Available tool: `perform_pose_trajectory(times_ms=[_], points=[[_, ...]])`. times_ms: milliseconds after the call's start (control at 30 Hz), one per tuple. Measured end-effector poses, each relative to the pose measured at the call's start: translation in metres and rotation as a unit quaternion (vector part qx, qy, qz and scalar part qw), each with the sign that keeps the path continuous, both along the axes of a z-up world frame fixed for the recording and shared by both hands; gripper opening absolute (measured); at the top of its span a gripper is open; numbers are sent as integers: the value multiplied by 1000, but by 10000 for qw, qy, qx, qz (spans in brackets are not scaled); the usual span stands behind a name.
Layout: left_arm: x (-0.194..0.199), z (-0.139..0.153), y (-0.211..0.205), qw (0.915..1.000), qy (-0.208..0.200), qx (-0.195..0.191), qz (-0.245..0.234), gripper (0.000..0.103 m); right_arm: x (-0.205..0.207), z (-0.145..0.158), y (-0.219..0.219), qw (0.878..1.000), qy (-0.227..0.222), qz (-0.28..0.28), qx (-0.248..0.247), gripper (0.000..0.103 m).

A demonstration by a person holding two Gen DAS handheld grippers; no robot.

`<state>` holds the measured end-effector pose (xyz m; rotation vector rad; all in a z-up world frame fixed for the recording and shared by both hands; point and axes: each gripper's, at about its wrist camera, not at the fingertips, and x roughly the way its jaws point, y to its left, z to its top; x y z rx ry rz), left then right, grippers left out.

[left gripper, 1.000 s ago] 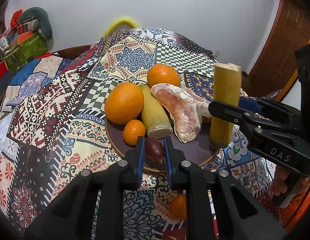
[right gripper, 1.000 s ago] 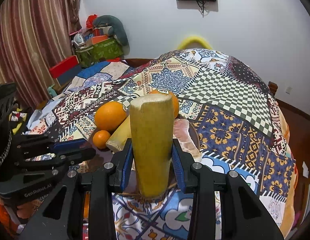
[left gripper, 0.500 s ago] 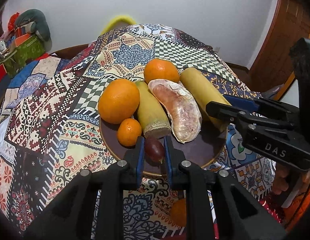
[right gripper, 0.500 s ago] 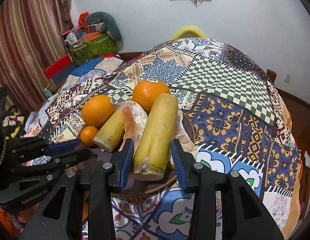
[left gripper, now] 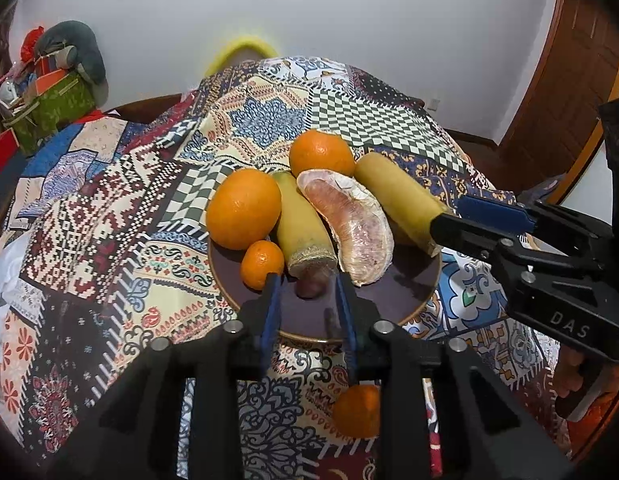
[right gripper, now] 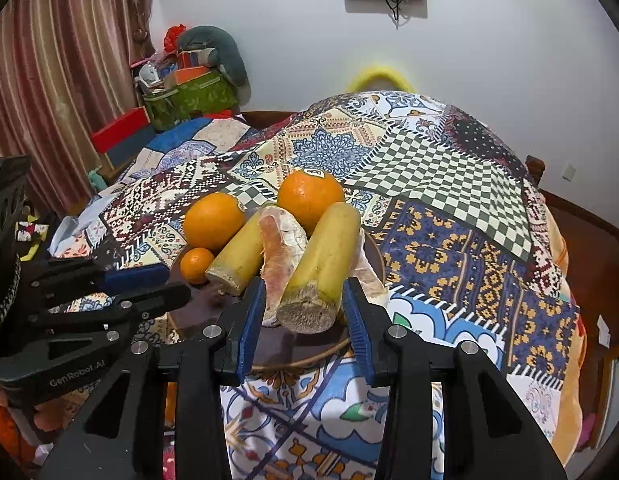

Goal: Organize fruits
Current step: 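Lower the cylinder onto the plate with the right tool while the left tool releases the date there, then withdraw both tools from the plate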

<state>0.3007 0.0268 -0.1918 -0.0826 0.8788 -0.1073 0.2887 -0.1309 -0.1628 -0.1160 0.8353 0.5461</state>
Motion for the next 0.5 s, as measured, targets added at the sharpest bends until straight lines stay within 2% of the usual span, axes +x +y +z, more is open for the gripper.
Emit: perform_pose_trajectory(times_ms=[500], points=[[-54,41,6,9995,-291,36,122,33,-44,31,-10,9998,-164,-85,115,38]])
